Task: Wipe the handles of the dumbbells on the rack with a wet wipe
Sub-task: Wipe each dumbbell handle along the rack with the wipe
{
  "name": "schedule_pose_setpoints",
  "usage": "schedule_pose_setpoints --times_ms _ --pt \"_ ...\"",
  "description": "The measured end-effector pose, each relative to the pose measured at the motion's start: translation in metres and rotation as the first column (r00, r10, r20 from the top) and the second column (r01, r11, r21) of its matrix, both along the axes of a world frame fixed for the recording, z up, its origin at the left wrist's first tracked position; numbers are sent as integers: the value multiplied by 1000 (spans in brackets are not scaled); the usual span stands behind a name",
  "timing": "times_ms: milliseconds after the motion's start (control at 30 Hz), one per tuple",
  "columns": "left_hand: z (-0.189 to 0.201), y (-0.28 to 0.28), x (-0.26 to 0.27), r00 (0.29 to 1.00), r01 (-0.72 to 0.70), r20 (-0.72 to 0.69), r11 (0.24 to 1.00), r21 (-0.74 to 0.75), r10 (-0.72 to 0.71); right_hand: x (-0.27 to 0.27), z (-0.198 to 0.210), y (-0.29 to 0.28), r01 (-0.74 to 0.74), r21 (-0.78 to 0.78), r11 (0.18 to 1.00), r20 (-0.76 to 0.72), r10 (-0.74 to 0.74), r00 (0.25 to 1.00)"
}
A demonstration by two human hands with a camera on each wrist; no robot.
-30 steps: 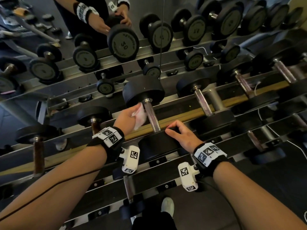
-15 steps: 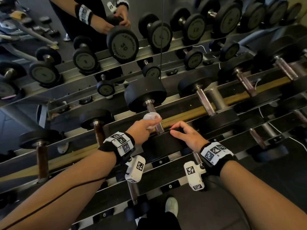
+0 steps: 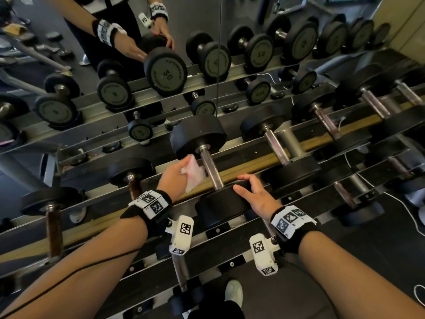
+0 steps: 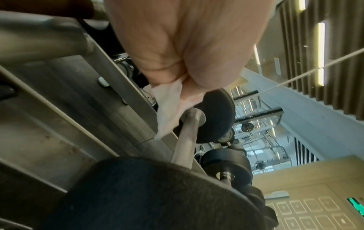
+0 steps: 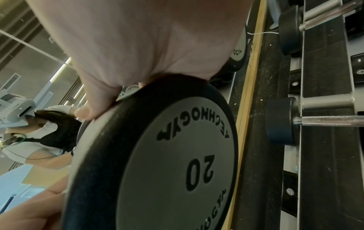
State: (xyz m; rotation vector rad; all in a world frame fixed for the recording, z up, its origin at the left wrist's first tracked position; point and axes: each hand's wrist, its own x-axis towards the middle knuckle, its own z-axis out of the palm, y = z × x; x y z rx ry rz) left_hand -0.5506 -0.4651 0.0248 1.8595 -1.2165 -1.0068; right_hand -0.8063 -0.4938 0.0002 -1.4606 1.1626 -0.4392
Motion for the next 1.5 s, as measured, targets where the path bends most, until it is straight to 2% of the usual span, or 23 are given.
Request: schedule_pose_setpoints --times_ms 67,133,267,367,467,500,600,667,833,1000,1133,1267,1333,1400,1500 --pt "0 -6 0 996 -81 -32 996 -36 80 -1 1 0 8 38 999 13 -8 1000" --pt "-7 -13 -4 992 -88 -87 996 -1 87 -3 4 0 9 75 997 24 -11 1000" --pt "-21 -20 -17 990 26 -144 998 60 -17 -4 10 0 -9 105 994 36 5 999" --pt "-28 -13 -18 982 70 -178 997 30 -64 -3 12 1 1 101 995 42 -6 999" --pt "-27 2 -9 962 210 -182 978 6 -206 -3 14 2 3 99 995 45 -8 999" --pt "-26 4 -6 954 209 -218 978 -3 -205 -3 14 2 4 101 995 49 -9 999" --pt "-26 -10 1 945 -3 -327 1000 11 7 -2 15 2 7 107 994 56 -13 998" --pt "-26 -24 -3 933 -84 -348 995 51 97 -3 15 2 -1 106 994 56 -4 998" --pt "-28 -23 -23 909 -77 -397 988 133 124 -2 15 1 -17 103 995 54 11 998" --pt "-31 -3 -20 854 13 -513 982 190 88 -2 13 2 -18 102 995 58 12 998" --pt "-27 -6 -11 785 -93 -595 982 164 173 -2 15 3 -13 114 993 70 5 998" --pt "-19 -21 -28 804 -165 -554 977 137 213 -1 17 4 8 153 988 89 -22 996" --pt "-16 -20 -39 778 -189 -580 971 149 241 -1 18 4 7 149 989 79 -19 997" --pt "-16 -10 -41 767 -157 -599 973 167 227 0 19 4 9 143 990 77 -20 997" --pt "-21 5 -32 774 -32 -612 976 216 161 0 20 4 2 133 991 62 -10 998"
